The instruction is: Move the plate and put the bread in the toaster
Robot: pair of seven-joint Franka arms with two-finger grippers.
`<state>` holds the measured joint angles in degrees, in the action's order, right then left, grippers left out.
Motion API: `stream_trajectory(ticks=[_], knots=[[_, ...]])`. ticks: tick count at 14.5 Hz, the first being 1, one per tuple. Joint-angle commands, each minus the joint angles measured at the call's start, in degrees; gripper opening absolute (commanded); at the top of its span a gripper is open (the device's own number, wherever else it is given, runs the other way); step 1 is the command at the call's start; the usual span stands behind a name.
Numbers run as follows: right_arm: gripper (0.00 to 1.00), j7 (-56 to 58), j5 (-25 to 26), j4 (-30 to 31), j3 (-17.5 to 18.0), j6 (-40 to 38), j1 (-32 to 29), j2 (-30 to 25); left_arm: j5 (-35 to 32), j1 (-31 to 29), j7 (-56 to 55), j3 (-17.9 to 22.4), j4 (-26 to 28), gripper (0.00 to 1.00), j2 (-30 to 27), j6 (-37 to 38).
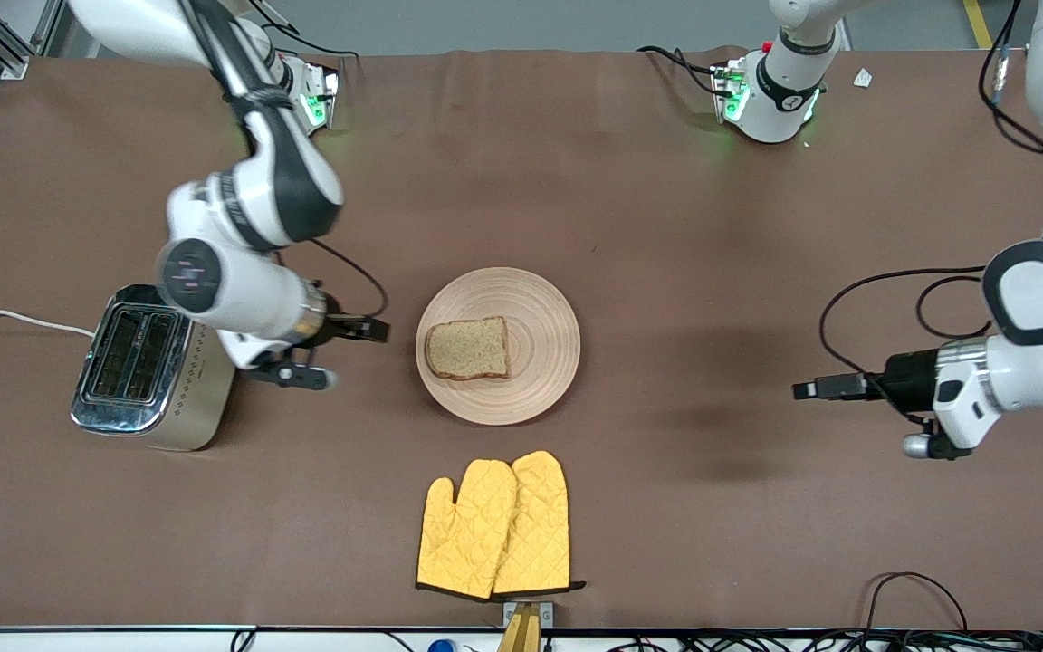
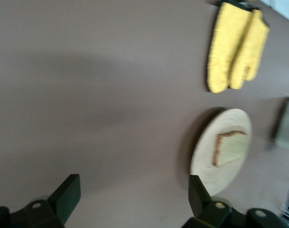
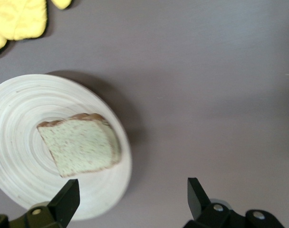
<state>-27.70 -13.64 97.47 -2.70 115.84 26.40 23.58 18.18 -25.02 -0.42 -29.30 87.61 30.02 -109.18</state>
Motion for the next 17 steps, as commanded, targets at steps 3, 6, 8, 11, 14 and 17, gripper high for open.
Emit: stream_trajectory(ticks=[3, 6, 8, 11, 14, 17], knots=[[0.99, -9.1, 8.4, -2.8, -0.6, 5.3, 6.4, 6.8, -9.6, 0.6, -13.3, -0.1, -0.9, 1.00, -9.7, 7.6], [0.77, -9.6, 9.2, -4.3, -0.6, 5.3, 6.6, 8.8, -17.7, 1.1, -14.4, -0.5, -5.0, 1.00, -12.3, 15.0], [0.72, -9.6, 9.3, -4.7, -0.7, 5.3, 7.1, 9.6, -21.4, 1.4, -14.3, -0.6, -6.0, 1.00, -14.6, 17.6], [0.72, -10.2, 10.7, -4.7, -0.6, 5.4, 7.2, 11.0, -23.7, 4.3, -13.8, 0.6, -5.3, 1.00, -19.9, 19.5], [0.72, -10.9, 10.7, -4.7, -0.6, 5.4, 7.8, 11.7, -23.7, 14.8, -13.2, 12.2, -5.4, 1.00, -23.8, 25.5], [0.72, -12.4, 10.7, -4.8, -0.6, 5.6, 8.8, 12.4, -23.6, 23.6, -10.3, 20.4, -4.9, 1.00, -26.3, 30.2]])
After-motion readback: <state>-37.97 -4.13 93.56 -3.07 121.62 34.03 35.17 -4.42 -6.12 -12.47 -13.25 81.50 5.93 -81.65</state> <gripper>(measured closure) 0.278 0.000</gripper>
